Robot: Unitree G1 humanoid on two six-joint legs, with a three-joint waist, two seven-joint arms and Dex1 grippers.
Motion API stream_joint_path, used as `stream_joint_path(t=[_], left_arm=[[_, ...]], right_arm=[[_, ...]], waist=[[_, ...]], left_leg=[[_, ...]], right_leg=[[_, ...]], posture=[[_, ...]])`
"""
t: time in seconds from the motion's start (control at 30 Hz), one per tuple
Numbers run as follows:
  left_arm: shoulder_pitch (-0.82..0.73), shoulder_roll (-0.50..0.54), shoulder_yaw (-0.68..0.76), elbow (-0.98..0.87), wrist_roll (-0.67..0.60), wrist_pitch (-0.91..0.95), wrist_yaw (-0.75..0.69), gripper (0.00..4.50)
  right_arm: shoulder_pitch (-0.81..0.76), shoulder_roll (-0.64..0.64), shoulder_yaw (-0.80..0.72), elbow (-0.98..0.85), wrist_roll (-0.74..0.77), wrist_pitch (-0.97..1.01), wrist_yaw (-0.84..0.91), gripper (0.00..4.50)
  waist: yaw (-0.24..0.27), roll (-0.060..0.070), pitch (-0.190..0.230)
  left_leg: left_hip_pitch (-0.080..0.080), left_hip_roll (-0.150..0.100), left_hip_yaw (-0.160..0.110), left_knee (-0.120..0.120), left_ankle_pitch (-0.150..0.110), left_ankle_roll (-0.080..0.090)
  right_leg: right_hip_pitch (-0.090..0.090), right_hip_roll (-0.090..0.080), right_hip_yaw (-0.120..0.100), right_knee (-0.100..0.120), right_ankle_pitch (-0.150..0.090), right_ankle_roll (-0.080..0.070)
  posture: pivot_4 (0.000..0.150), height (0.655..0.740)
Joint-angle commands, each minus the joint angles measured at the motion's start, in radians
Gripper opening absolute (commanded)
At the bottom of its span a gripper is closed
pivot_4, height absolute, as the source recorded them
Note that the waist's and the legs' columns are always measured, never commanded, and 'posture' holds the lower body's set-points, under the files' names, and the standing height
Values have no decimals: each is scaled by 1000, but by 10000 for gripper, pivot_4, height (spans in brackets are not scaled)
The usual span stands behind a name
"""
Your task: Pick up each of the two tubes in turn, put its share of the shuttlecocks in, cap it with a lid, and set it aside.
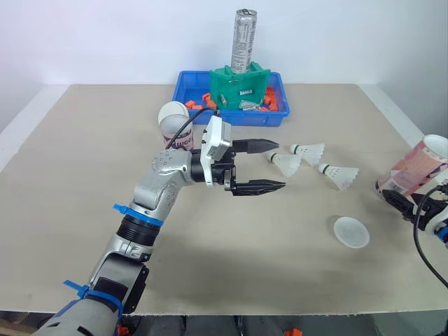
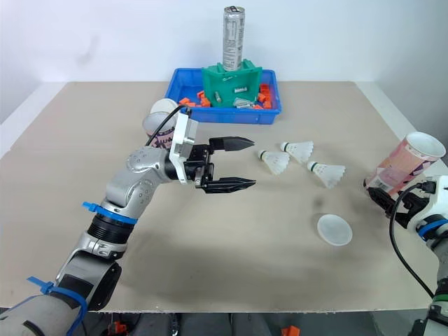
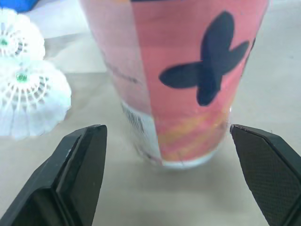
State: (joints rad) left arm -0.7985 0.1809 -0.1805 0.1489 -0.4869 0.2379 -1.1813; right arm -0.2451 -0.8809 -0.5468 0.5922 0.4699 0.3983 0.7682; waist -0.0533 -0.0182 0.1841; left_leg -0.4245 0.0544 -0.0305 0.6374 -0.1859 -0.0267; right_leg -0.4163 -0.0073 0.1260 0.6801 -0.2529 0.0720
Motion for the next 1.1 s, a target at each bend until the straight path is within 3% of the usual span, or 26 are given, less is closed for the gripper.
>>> stream_joint_path(t=[0.03,0.3,0.43,0.57,0.7,0.8,0.93,1.1], left_arm=[[6,14,13,-26,16,-5,20,45000],[113,82,28,-100,53,64,131,45000],[242,151,89,-246,16,162,224,45000],[371,197,165,-391,-51,239,289,45000],[511,242,233,-499,-94,215,286,45000],[615,230,319,-514,-130,163,312,45000],[673,220,361,-425,-39,42,376,45000],[581,198,328,-257,100,-55,492,45000]], right_arm=[[52,-44,-56,-88,30,25,32,44777],[330,-58,-197,-378,99,145,112,44777],[481,-21,-301,-670,167,225,122,44777],[548,17,-295,-953,252,300,90,44777],[452,20,-140,-1142,325,360,11,44777],[307,54,44,-1173,312,361,-53,44777],[169,121,228,-1141,229,331,-132,44777],[122,179,284,-1102,206,294,-131,44777]], waist=[[0,0,0],[0,1,-1],[-6,2,-1],[-9,1,-1],[-15,-2,0],[-17,-7,2],[-12,-10,1],[11,-10,1]], left_leg=[[0,0,0,0,0,0],[0,-1,-1,-1,0,0],[1,-1,-1,-1,0,0],[2,-1,-2,-1,0,0],[4,-1,-1,2,0,0],[5,-1,-1,2,1,-1],[3,-1,-1,2,2,0],[-1,-2,-2,1,2,0]], right_leg=[[0,0,0,0,0,0],[1,0,2,0,-2,1],[1,0,3,0,-2,1],[2,1,2,0,-3,-1],[5,0,3,0,-3,-4],[6,0,3,0,-3,-5],[7,0,3,-4,-2,-6],[6,0,3,-6,-3,-4]], posture=[[1500,7075],[1500,7075],[1500,7075],[1500,7075],[1500,7075],[1500,7075],[1500,7075],[1500,7075]])
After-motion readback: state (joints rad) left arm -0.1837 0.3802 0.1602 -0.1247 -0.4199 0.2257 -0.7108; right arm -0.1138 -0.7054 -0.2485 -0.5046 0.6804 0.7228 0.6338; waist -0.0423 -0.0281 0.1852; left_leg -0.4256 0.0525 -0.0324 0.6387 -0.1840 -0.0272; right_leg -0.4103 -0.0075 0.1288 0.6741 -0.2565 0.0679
